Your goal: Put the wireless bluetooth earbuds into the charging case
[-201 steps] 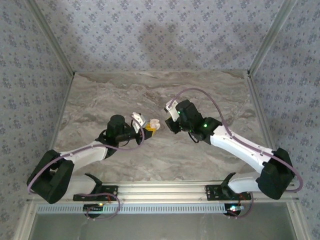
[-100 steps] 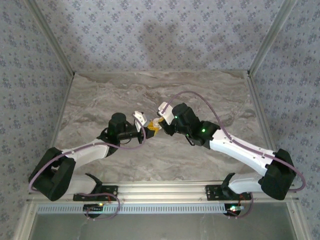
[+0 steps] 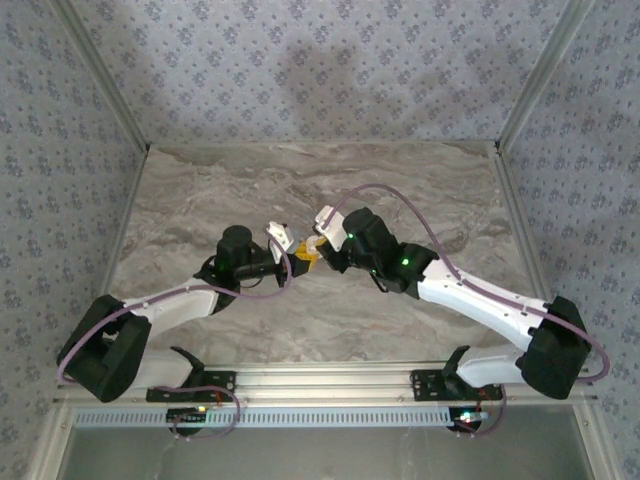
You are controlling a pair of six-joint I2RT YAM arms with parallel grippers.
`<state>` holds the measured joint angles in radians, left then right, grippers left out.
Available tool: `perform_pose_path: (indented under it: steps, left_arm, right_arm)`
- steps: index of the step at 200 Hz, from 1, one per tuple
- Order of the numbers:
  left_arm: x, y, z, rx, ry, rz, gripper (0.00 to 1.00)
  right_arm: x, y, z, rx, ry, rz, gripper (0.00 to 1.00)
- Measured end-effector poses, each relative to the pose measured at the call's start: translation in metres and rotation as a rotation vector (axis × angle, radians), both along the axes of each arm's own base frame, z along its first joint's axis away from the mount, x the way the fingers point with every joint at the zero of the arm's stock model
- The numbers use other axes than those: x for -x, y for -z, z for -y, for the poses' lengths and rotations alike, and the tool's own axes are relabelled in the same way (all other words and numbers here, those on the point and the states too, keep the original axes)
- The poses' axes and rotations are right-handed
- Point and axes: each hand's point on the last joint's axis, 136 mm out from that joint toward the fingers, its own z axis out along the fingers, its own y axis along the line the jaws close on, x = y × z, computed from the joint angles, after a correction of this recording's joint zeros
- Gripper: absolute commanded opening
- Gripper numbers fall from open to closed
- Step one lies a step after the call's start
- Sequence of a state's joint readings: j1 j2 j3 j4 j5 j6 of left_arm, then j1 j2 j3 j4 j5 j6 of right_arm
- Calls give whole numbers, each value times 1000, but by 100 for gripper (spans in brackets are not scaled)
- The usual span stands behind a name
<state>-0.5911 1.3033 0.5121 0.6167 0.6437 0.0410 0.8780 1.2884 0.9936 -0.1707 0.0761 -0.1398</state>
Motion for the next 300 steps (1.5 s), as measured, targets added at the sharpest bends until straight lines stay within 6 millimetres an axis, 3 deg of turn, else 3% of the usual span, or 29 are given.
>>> perform_pose_path:
  steps: [138,197,267,300]
  left_arm:
    - [1,-8,-2,11,-13,9,13]
    - [-1,-13,-4,16,-29,25,13]
    - [0,-19,-4,7,-39,74,13]
    - [2,-18,-3,-4,-28,95,13]
  right_arm:
    - [5,0,-9,-3,-30,9,21]
    - [12,-1,-13,-17,-68,-7,45]
    - [17,-41,2,-191,-87,-54,52]
    - [7,-44,15,-296,-65,-169,52]
